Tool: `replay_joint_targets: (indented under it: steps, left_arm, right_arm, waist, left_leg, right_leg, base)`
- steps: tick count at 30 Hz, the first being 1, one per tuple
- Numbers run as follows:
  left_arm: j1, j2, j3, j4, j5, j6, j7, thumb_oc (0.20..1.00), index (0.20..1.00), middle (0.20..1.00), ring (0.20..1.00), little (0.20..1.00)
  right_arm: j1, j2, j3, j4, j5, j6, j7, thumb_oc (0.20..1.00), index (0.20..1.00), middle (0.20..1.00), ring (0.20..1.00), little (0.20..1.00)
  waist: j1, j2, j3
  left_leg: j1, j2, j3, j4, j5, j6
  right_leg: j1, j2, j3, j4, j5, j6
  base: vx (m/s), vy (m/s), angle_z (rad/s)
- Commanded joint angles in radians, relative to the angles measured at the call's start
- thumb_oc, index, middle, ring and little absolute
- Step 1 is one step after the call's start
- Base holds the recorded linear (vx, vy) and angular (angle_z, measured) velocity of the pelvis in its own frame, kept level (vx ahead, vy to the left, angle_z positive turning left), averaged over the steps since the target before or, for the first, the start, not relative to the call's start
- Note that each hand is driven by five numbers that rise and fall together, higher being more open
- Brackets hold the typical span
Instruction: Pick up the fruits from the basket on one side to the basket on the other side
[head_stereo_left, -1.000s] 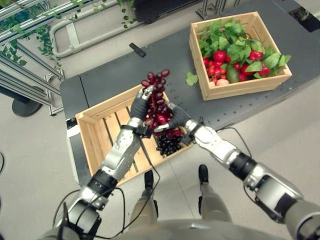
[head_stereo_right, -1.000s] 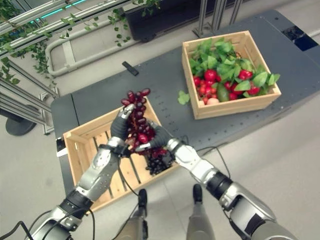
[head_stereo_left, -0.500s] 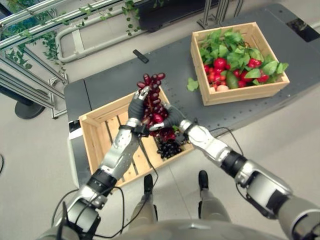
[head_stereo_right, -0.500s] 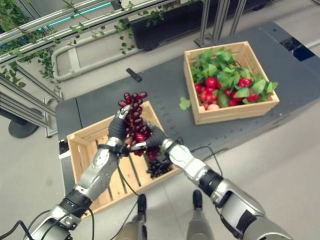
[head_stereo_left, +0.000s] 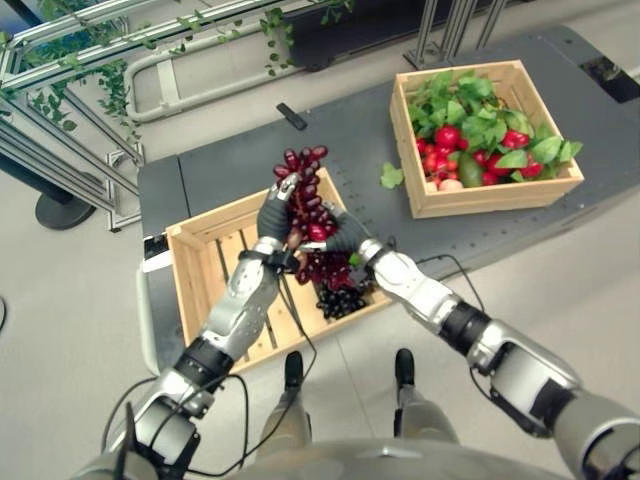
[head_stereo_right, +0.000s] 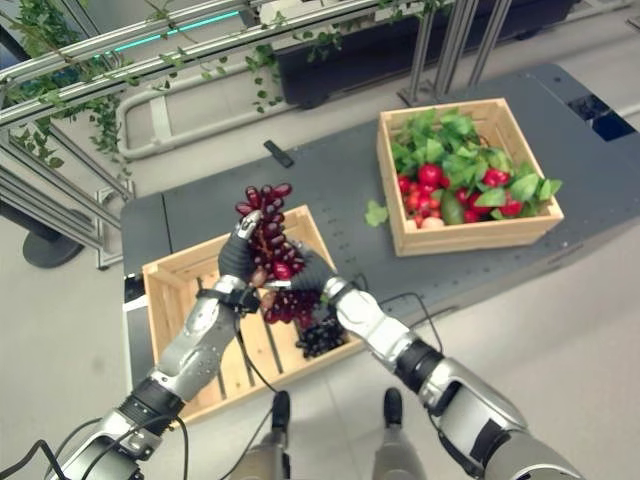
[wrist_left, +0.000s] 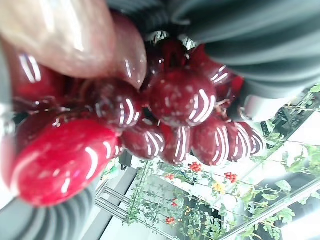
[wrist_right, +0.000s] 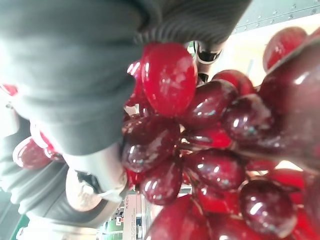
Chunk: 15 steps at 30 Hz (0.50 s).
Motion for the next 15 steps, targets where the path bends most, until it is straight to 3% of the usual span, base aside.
replay_joint_targets:
  steps: [1, 5, 6, 7, 8, 9, 13, 15]
  left_arm:
    - [-0.185, -0.133, -0.223, -0.106, 0.032, -0.034, -0.124, 0.200, 0.200, 0.200, 0.200, 0.200]
    - [-0.150, -0.133, -0.202, -0.100, 0.028, -0.037, -0.132, 0.200, 0.200, 0.200, 0.200, 0.200]
    - [-0.140, -0.131, -0.195, -0.101, 0.030, -0.037, -0.136, 0.476, 0.476, 0.476, 0.476, 0.476]
    - [-0.129, -0.127, -0.185, -0.101, 0.036, -0.039, -0.138, 0.548, 0.548, 0.548, 0.548, 0.548]
    - [-0.112, -0.119, -0.162, -0.103, 0.064, -0.042, -0.136, 1.000, 1.000, 1.000, 1.000, 1.000]
    - [-0.111, -0.119, -0.163, -0.103, 0.064, -0.042, -0.136, 1.000, 1.000, 1.000, 1.000, 1.000]
    - [-0.061, -0.098, -0.094, -0.127, 0.097, -0.059, -0.148, 1.000, 1.000, 1.000, 1.000, 1.000]
    - [0.004, -0.082, -0.022, -0.141, 0.124, -0.078, -0.167, 1.000, 1.000, 1.000, 1.000, 1.000]
  right_arm:
    - [-0.111, 0.118, -0.025, 0.014, 0.008, -0.024, 0.010, 0.200, 0.200, 0.200, 0.200, 0.200]
    - [-0.049, 0.083, -0.075, 0.008, 0.007, -0.028, -0.003, 0.200, 0.200, 0.200, 0.200, 0.200]
    - [-0.034, 0.076, -0.086, 0.000, 0.007, -0.029, -0.002, 0.200, 0.200, 0.200, 0.200, 0.200]
    - [-0.019, 0.065, -0.101, -0.005, 0.006, -0.031, -0.004, 0.200, 0.200, 0.200, 0.200, 0.200]
    - [0.020, 0.043, -0.135, -0.016, 0.005, -0.034, -0.006, 0.200, 0.200, 0.200, 0.200, 0.200]
    - [0.021, 0.043, -0.135, -0.018, 0.005, -0.034, -0.006, 0.200, 0.200, 0.200, 0.200, 0.200]
    - [0.101, -0.015, -0.220, -0.073, -0.006, -0.043, 0.002, 0.200, 0.200, 0.200, 0.200, 0.200]
    - [0.189, -0.067, -0.311, -0.110, -0.035, -0.057, 0.005, 0.200, 0.200, 0.200, 0.200, 0.200]
  waist:
    - [0.024, -0.048, 0.015]
    - [0.022, -0.069, 0.006]
    - [0.021, -0.075, 0.003]
    - [0.020, -0.080, 0.001]
    - [0.025, -0.095, -0.002]
    - [0.026, -0.096, -0.002]
    - [0.040, -0.122, 0.002]
    - [0.033, -0.132, 0.000]
  left_leg:
    - [0.009, -0.052, -0.006, 0.042, -0.067, 0.035]
    - [0.032, -0.058, -0.009, 0.047, -0.088, 0.048]
    - [0.041, -0.060, -0.009, 0.047, -0.094, 0.052]
    - [0.047, -0.062, -0.011, 0.047, -0.100, 0.056]
    - [0.059, -0.077, -0.040, 0.062, -0.123, 0.065]
    - [0.060, -0.078, -0.040, 0.063, -0.125, 0.066]
    - [0.069, -0.149, -0.170, 0.121, -0.184, 0.077]
    - [0.067, -0.177, -0.180, 0.154, -0.209, 0.091]
  right_leg:
    - [0.034, 0.085, 0.008, 0.078, -0.205, -0.049]
    - [0.054, 0.080, 0.011, 0.071, -0.197, -0.042]
    - [0.060, 0.079, 0.012, 0.068, -0.196, -0.039]
    - [0.064, 0.076, 0.016, 0.067, -0.194, -0.037]
    - [0.074, 0.069, 0.027, 0.065, -0.188, -0.031]
    - [0.075, 0.069, 0.027, 0.065, -0.188, -0.031]
    - [0.092, 0.041, 0.052, 0.070, -0.174, -0.018]
    - [0.101, 0.008, 0.057, 0.084, -0.170, 0.002]
  base:
    - [0.01, 0.011, 0.05]
    - [0.02, 0.031, 0.01]
    - [0.04, 0.033, 0.01]
    - [0.06, 0.070, 0.00]
    - [0.05, 0.065, -0.01]
    - [0.06, 0.072, -0.06]
    - [0.05, 0.103, -0.17]
    - [0.07, 0.249, -0.14]
